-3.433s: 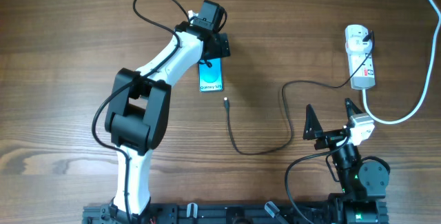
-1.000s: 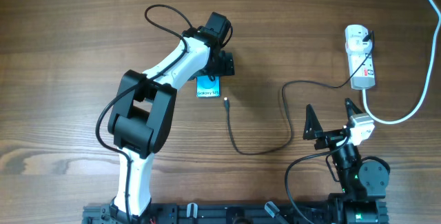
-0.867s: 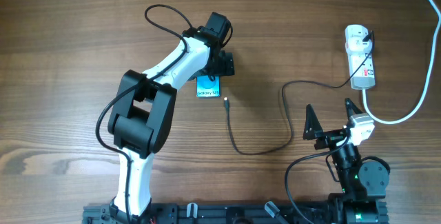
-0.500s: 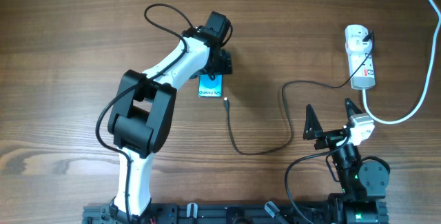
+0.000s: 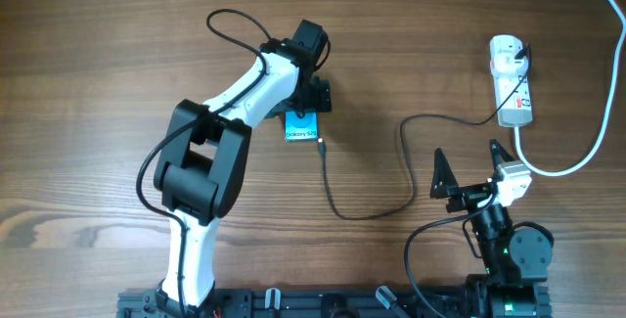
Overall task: Plug charger to phone and switch on socket
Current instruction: 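Close the left gripper on the phone's top end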
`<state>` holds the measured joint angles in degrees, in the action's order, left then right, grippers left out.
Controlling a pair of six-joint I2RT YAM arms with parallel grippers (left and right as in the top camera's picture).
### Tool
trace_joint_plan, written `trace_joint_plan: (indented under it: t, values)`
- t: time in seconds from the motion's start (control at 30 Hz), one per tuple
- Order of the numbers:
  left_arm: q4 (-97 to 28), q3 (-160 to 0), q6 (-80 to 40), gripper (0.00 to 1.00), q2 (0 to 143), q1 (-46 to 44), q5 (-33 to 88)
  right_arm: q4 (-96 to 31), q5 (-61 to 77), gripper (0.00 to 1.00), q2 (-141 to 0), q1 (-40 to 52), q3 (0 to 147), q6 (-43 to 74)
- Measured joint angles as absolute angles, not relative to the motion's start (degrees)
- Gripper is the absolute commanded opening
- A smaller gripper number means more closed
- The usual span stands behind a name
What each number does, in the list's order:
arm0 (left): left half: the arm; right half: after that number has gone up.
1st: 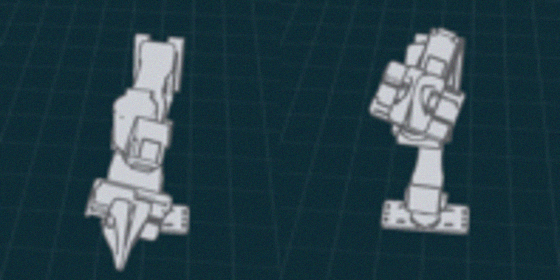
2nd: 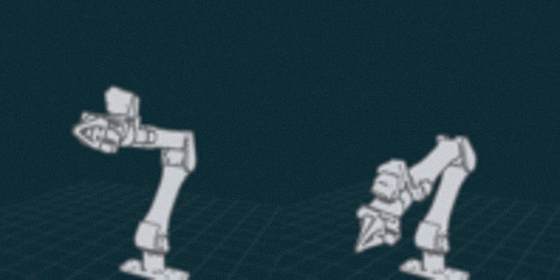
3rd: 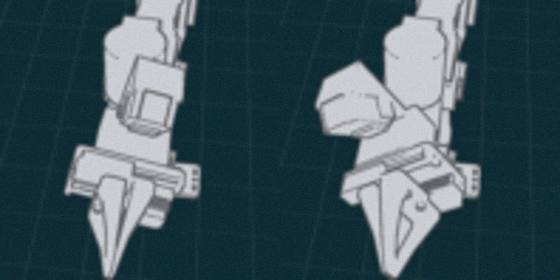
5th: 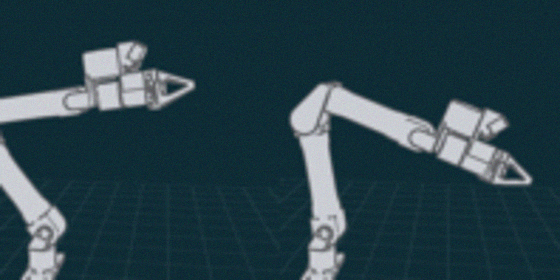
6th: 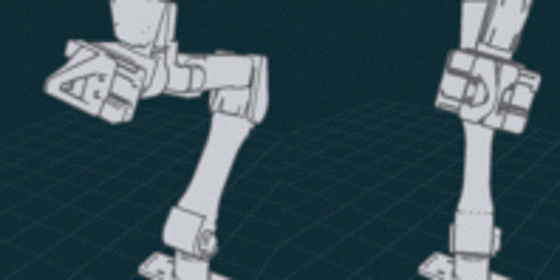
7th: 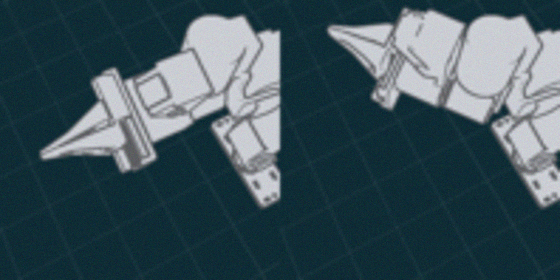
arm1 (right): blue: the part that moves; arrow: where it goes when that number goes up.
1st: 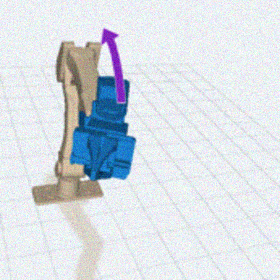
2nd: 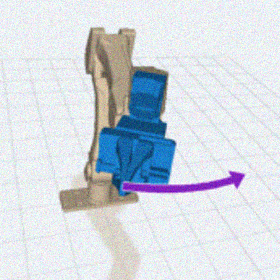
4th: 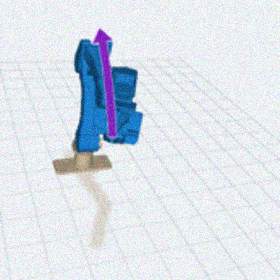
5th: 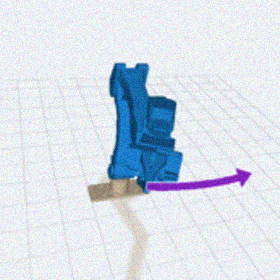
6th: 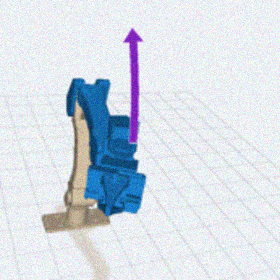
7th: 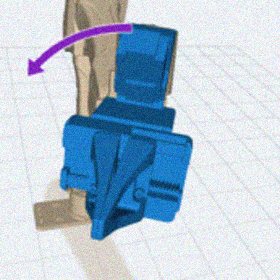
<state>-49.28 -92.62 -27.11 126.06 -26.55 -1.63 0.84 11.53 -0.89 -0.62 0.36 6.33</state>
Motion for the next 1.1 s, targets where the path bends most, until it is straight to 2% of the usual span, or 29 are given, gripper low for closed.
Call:
trace_joint_plan:
  t: [0.03,0.07,0.13,0.17,0.23,0.37,0.47,0.6,0.67,0.7,0.77,0.8,0.93,1.0,1.1]
  values:
    - [-49.3,-92.6,-27.1,1.0,126.1,-26.6,-1.8,0.9,11.5,1.0,-0.9,-0.6,0.4,6.3]
    - [-49.2,-92.6,-27.1,0.94,126.1,-26.6,-1.8,0.8,11.5,1.0,-0.9,-0.6,0.4,6.3]
    - [-49.3,-92.6,-27.1,0.77,126.1,-26.6,-2.0,0.9,11.5,1.0,-0.9,-0.6,0.4,6.3]
    - [-49.3,-92.6,-27.2,0.77,126.1,-26.6,-1.9,0.8,11.5,1.0,-0.9,-0.6,0.4,6.3]
    - [-49.4,-92.5,-27.1,0.87,126.1,-26.6,-2.1,0.9,11.5,1.0,-0.9,-0.6,0.4,6.3]
    - [-49.0,-92.5,-27.3,0.88,126.1,-26.7,-1.6,0.8,11.5,1.0,-0.9,-0.6,0.4,6.3]
    - [-49.0,-92.5,-27.4,1.0,126.1,-26.7,-1.5,0.8,11.5,1.0,-0.9,-0.6,0.4,6.3]
    - [-48.8,-92.5,-27.3,0.98,126.0,-27.0,-1.4,0.8,11.5,1.0,-0.9,-0.6,0.4,6.3]
    - [-48.8,-92.5,-27.3,0.86,126.0,-27.0,-1.5,0.8,11.5,1.0,-0.9,-0.6,0.4,6.3]
    - [-49.0,-92.5,-27.3,0.85,126.0,-27.0,-1.7,0.9,11.5,1.0,-0.9,-0.6,0.4,6.3]
    - [-49.0,-92.5,-27.3,0.87,126.0,-26.9,-1.7,0.8,11.5,1.0,-0.9,-0.6,0.4,6.3]
    - [-49.1,-92.5,-27.3,1.0,126.0,-26.9,-1.7,0.8,11.5,1.0,-0.9,-0.6,0.4,6.3]
    - [-48.8,-92.5,-27.3,1.0,126.0,-27.0,-1.6,0.9,11.5,1.0,-0.9,-0.6,0.4,6.3]
    - [-48.8,-92.5,-27.3,0.95,126.0,-27.0,-1.6,0.8,11.5,1.0,-0.9,-0.6,0.4,6.3]
    - [-48.8,-92.5,-27.3,0.94,126.0,-27.0,-1.7,0.9,11.5,1.0,-0.9,-0.6,0.4,6.3]
